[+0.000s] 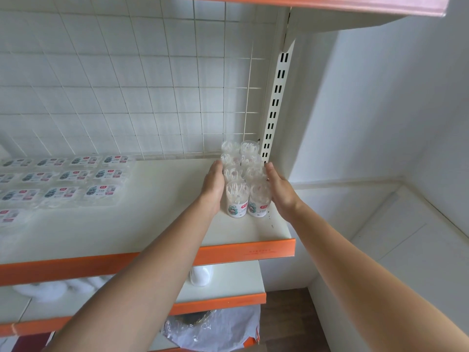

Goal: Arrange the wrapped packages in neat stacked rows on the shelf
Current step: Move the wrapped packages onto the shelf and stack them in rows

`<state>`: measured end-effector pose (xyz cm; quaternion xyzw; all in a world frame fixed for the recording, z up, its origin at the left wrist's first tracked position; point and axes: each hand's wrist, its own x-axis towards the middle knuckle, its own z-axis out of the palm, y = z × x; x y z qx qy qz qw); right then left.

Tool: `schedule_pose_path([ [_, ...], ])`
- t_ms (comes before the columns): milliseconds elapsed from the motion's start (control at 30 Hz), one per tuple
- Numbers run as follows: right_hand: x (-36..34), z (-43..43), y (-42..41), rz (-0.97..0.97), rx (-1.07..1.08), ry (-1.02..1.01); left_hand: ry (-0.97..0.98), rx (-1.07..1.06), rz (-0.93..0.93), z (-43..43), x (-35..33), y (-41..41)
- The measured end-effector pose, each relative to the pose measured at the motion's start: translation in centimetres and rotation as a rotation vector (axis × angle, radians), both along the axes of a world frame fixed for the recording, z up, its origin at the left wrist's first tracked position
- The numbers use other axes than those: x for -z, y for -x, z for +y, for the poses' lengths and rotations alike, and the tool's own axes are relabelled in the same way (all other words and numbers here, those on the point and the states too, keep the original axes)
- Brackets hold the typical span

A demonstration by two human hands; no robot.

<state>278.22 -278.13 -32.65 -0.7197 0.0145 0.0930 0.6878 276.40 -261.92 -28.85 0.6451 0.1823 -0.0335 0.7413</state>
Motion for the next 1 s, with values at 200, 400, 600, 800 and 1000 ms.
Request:
schedule_pose_path([
  [200, 0.2, 0.4, 0.1, -0.008, -0.005, -0.022, 0.045, 0.042, 0.017, -0.5, 0.8, -0.1],
  [400, -0.6, 0.2, 0.9, -0.021, 0.011, 0.002, 0.01, 0.015, -0.004, -0.5, 0.0, 0.7],
  [600, -1.0, -0.3, 3.7, -0.134, -0.011, 0.081, -0.171, 0.068, -0.148, 0.5, 1.7, 3.9],
  [800, -1.1, -0.4, 4.9, -0.186, -0.048, 0.151, -0.146, 0.17, -0.202, -0.2, 3.0, 5.0],
  [1000, -1.6, -0.6, 4.9, -0.163, -0.068, 0.236, -0.121, 0.159, -0.249, -0.9, 2.2, 5.9],
])
